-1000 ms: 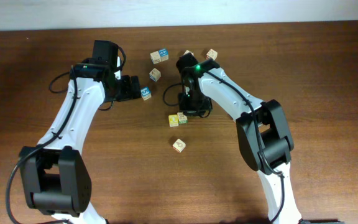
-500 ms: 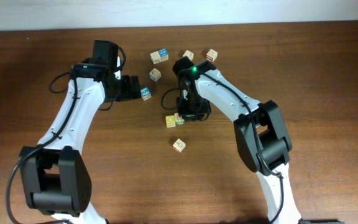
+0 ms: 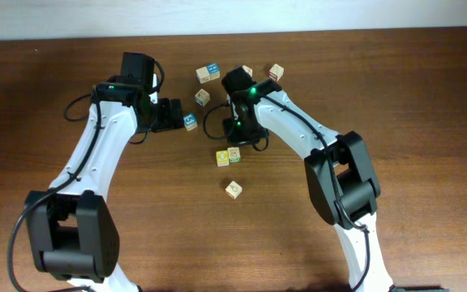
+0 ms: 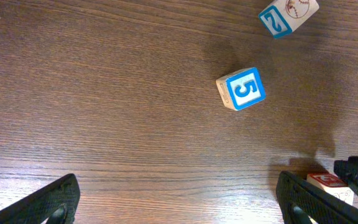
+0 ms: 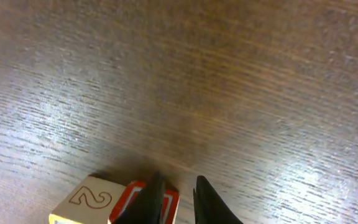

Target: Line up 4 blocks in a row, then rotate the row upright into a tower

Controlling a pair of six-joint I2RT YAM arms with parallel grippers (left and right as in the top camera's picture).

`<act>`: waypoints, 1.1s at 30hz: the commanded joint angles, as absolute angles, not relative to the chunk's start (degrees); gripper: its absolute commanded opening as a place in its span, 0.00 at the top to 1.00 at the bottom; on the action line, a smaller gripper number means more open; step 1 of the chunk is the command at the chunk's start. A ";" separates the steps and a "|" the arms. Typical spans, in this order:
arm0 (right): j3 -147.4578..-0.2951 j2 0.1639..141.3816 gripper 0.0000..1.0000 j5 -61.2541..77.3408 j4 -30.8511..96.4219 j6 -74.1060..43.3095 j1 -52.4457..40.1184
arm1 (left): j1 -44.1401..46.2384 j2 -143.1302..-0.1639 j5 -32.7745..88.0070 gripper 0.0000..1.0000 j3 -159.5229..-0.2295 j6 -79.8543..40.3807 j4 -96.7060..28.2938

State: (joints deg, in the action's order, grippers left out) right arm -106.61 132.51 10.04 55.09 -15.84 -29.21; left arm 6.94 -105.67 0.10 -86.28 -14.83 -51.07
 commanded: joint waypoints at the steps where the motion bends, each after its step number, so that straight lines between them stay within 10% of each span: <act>1: -107.02 132.51 0.81 10.37 55.90 -15.22 -30.20 | 6.85 -106.41 -0.43 0.01 -87.05 -15.20 -51.11; 33: -105.73 131.96 0.77 13.19 57.84 -23.05 -37.76 | 6.85 -106.41 -0.45 0.01 -87.05 -15.20 -51.11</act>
